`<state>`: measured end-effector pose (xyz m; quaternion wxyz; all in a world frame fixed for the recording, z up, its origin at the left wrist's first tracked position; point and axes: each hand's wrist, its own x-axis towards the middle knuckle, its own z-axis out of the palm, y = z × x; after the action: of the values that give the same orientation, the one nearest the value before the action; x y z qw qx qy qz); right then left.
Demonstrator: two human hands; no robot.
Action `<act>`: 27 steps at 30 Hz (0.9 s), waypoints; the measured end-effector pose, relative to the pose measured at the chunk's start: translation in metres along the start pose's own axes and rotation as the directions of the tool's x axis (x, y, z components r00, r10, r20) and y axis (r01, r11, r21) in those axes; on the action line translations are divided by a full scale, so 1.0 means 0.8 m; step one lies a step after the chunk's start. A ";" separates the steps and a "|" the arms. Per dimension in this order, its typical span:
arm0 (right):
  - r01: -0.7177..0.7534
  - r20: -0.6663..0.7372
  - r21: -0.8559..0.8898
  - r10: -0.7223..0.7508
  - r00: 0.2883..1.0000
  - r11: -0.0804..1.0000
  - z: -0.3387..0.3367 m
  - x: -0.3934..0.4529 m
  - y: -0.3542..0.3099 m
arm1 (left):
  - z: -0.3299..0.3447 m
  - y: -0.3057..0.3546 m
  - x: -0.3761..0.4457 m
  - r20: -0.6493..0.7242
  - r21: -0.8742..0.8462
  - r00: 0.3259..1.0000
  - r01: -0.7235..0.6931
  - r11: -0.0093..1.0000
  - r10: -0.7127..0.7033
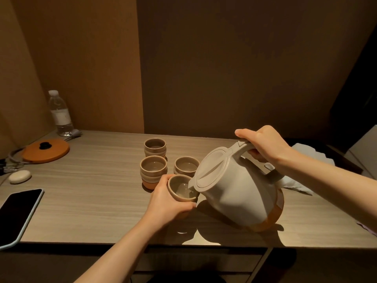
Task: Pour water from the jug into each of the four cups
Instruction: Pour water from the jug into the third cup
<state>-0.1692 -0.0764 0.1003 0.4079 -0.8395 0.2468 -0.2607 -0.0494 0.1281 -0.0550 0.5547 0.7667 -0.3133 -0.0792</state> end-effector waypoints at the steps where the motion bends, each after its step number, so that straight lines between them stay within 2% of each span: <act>1: -0.016 -0.001 0.033 0.016 1.000 0.999 -0.002 -0.001 0.002 | 0.000 0.001 0.000 -0.002 -0.009 1.000 0.001 1.000 -0.001; 7: -0.104 -0.026 0.201 0.112 0.993 0.974 -0.012 -0.008 0.016 | -0.005 0.012 0.005 -0.027 -0.045 1.000 0.003 0.999 -0.004; 14: -0.137 -0.042 0.315 0.159 0.986 0.939 -0.023 -0.014 0.031 | -0.009 0.025 0.017 -0.057 -0.060 0.998 0.011 0.998 -0.015; 21: -0.186 -0.073 0.503 0.256 0.964 0.844 -0.032 -0.016 0.039 | -0.015 0.043 0.042 -0.072 -0.048 0.997 0.022 0.999 -0.025; 27: -0.158 -0.130 0.617 0.298 0.946 0.771 -0.040 -0.011 0.051 | -0.018 0.061 0.078 -0.073 -0.051 0.996 0.041 0.998 -0.044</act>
<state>-0.2045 -0.1106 0.0815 0.6505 -0.5969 0.2960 -0.3647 -0.0121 0.0953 0.0084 0.5829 0.7617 -0.2740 -0.0703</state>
